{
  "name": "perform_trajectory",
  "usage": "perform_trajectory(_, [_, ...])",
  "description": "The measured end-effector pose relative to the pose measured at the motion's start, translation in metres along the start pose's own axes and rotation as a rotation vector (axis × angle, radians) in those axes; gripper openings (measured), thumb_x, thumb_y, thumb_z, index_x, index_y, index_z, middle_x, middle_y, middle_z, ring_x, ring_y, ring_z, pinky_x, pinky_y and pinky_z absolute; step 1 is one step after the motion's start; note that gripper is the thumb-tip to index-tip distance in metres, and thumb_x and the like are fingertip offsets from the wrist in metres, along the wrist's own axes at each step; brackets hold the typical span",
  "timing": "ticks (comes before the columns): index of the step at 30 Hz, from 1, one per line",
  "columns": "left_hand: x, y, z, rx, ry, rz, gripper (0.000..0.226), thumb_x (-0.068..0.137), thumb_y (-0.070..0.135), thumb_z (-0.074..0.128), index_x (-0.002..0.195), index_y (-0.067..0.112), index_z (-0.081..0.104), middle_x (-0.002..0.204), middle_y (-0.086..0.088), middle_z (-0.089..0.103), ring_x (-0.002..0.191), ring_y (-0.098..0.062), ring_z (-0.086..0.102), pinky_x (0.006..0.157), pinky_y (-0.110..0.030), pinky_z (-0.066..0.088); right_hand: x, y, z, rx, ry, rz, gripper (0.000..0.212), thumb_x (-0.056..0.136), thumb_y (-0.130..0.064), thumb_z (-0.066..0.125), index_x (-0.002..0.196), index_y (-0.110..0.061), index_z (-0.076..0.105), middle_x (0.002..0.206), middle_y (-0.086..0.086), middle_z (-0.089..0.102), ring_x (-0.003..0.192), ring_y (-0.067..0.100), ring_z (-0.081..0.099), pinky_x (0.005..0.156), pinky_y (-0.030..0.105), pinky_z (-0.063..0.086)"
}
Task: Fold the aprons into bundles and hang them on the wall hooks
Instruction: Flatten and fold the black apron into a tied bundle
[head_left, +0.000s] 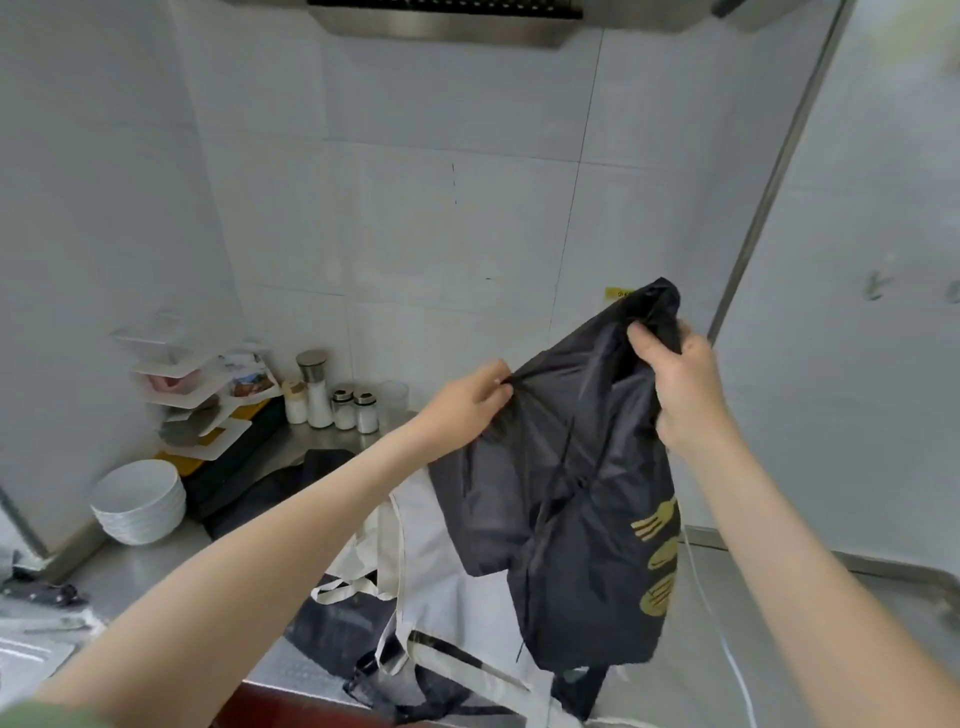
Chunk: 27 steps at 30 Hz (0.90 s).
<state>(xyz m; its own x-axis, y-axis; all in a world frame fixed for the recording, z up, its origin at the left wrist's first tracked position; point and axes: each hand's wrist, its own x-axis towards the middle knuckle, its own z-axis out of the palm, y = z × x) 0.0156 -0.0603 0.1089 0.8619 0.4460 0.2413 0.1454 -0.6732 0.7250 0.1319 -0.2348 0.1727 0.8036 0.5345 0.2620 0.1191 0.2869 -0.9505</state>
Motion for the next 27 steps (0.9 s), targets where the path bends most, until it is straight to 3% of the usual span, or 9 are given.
perform_trajectory(5, [-0.024, 0.007, -0.021, -0.023, 0.088, 0.105, 0.012, 0.103, 0.022, 0.038, 0.093, 0.017, 0.041, 0.071, 0.000, 0.049, 0.063, -0.013, 0.041, 0.056, -0.016, 0.031, -0.018, 0.009, 0.002, -0.688, 0.116, -0.230, 0.087, 0.084, -0.009, 0.067, 0.150, -0.025, 0.012, 0.147, 0.003, 0.033, 0.135, 0.021, 0.033, 0.116, 0.042, 0.025])
perform_trajectory(8, [-0.034, 0.007, -0.035, 0.032, 0.041, 0.184, 0.010, 0.102, 0.019, 0.041, 0.092, 0.022, 0.044, 0.075, -0.002, 0.055, 0.061, -0.006, 0.043, 0.059, -0.009, 0.033, -0.043, 0.022, 0.025, -1.223, -0.177, -0.364, 0.108, 0.079, -0.032, 0.074, 0.152, -0.034, -0.005, 0.161, -0.003, 0.001, 0.146, 0.015, -0.004, 0.116, 0.042, -0.006])
perform_trajectory(11, [-0.044, 0.013, -0.047, 0.048, 0.016, 0.232, 0.011, 0.100, 0.017, 0.046, 0.092, 0.023, 0.050, 0.073, 0.006, 0.057, 0.064, 0.001, 0.048, 0.061, -0.010, 0.035, -0.071, 0.042, 0.063, -1.315, -0.483, -0.344, 0.106, 0.079, -0.045, 0.072, 0.152, -0.033, -0.004, 0.160, -0.006, 0.010, 0.145, 0.007, -0.001, 0.115, 0.041, -0.014])
perform_trajectory(13, [-0.048, 0.016, -0.051, 0.026, -0.007, 0.227, 0.008, 0.099, 0.019, 0.051, 0.093, 0.020, 0.057, 0.081, 0.001, 0.063, 0.074, -0.010, 0.054, 0.066, -0.016, 0.038, -0.078, 0.049, 0.075, -1.161, -0.367, -0.294, 0.079, 0.086, -0.034, 0.068, 0.148, -0.022, 0.021, 0.147, -0.002, 0.039, 0.137, 0.010, 0.019, 0.115, 0.035, -0.002])
perform_trajectory(16, [-0.061, 0.006, -0.065, -0.090, -0.148, 0.221, 0.005, 0.096, 0.020, 0.058, 0.091, 0.021, 0.057, 0.079, -0.001, 0.063, 0.070, -0.009, 0.052, 0.067, -0.021, 0.041, -0.078, 0.056, 0.085, -0.993, -0.257, -0.212, 0.006, 0.096, -0.025, 0.053, 0.102, -0.024, 0.056, 0.086, -0.008, 0.060, 0.112, 0.023, 0.035, 0.093, 0.032, 0.024])
perform_trajectory(19, [-0.078, -0.018, -0.087, -0.215, -0.494, -0.015, 0.021, 0.093, 0.021, 0.064, 0.111, 0.017, 0.055, 0.097, -0.001, 0.063, 0.086, -0.009, 0.058, 0.073, -0.014, 0.046, -0.073, 0.062, 0.083, -0.858, -0.159, -0.235, 0.017, 0.096, -0.019, 0.053, 0.080, -0.018, 0.056, 0.064, 0.000, 0.053, 0.082, 0.027, 0.051, 0.072, 0.030, 0.033])
perform_trajectory(23, [-0.094, -0.064, -0.088, 0.019, -0.537, -0.183, 0.016, 0.097, 0.027, 0.056, 0.092, 0.017, 0.046, 0.092, 0.003, 0.043, 0.086, -0.011, 0.039, 0.069, -0.020, 0.030, -0.064, 0.062, 0.072, -0.661, -0.047, -0.072, 0.023, 0.100, -0.022, 0.047, 0.094, -0.005, 0.061, 0.083, 0.016, 0.062, 0.078, 0.021, 0.053, 0.068, 0.030, 0.038])
perform_trajectory(25, [-0.094, -0.068, -0.085, -0.088, -0.425, -0.148, 0.021, 0.100, 0.027, 0.050, 0.082, 0.018, 0.045, 0.085, 0.003, 0.040, 0.082, -0.011, 0.036, 0.071, -0.027, 0.029, -0.058, 0.066, 0.066, -0.971, -0.067, -0.033, 0.024, 0.098, -0.021, 0.046, 0.117, -0.010, 0.057, 0.111, 0.015, 0.063, 0.103, 0.026, 0.056, 0.086, 0.037, 0.039])
perform_trajectory(27, [-0.089, -0.059, -0.084, -0.122, -0.296, -0.121, 0.026, 0.102, 0.027, 0.047, 0.084, 0.007, 0.049, 0.081, -0.002, 0.045, 0.078, -0.012, 0.040, 0.075, -0.029, 0.033, -0.063, 0.072, 0.066, -1.267, -0.203, -0.006, 0.060, 0.091, -0.020, 0.054, 0.146, -0.022, 0.029, 0.148, 0.007, 0.034, 0.136, 0.026, 0.031, 0.108, 0.044, 0.023])
